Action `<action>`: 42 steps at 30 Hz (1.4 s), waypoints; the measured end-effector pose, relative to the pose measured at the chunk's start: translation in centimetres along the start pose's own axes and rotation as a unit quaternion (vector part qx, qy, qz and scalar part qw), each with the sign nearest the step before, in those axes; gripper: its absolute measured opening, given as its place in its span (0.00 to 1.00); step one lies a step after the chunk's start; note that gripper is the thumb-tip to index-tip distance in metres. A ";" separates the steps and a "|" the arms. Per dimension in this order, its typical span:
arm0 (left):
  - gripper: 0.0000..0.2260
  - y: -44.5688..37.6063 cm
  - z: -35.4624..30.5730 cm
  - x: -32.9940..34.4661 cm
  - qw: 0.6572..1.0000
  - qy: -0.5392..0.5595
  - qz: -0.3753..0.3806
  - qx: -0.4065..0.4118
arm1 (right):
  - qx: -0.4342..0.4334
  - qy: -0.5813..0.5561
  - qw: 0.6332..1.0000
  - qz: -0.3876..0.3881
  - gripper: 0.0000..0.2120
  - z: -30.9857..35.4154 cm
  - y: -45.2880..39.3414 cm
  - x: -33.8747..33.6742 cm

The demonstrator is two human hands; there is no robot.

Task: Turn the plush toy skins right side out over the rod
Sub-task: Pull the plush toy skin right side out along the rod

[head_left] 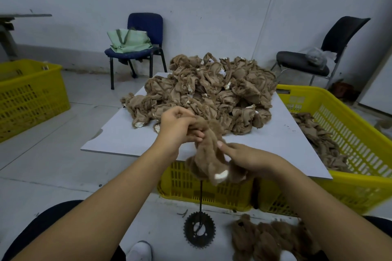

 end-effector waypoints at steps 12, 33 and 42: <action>0.14 -0.5 0.3 -1.0 0.987 -0.113 0.092 -0.068 | 0.023 -0.364 0.931 0.003 0.23 -0.1 -2.1 2.9; 0.25 -1.5 4.1 -1.3 0.761 -0.582 0.283 -0.050 | -0.266 0.113 0.944 -0.156 0.15 1.7 -1.5 3.4; 0.30 -1.1 1.1 -0.6 0.822 -0.499 0.167 0.217 | -0.241 0.185 0.947 -0.104 0.17 0.8 -2.7 3.5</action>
Point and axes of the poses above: each hand's wrist, its own y-axis away from the middle knuckle, its own x-axis out of the palm, z = x × y, the point moved 2 cm from there along -y, towards the middle knuckle, and after that the axes turned 15 degrees about -y, right-handed, at the moved point
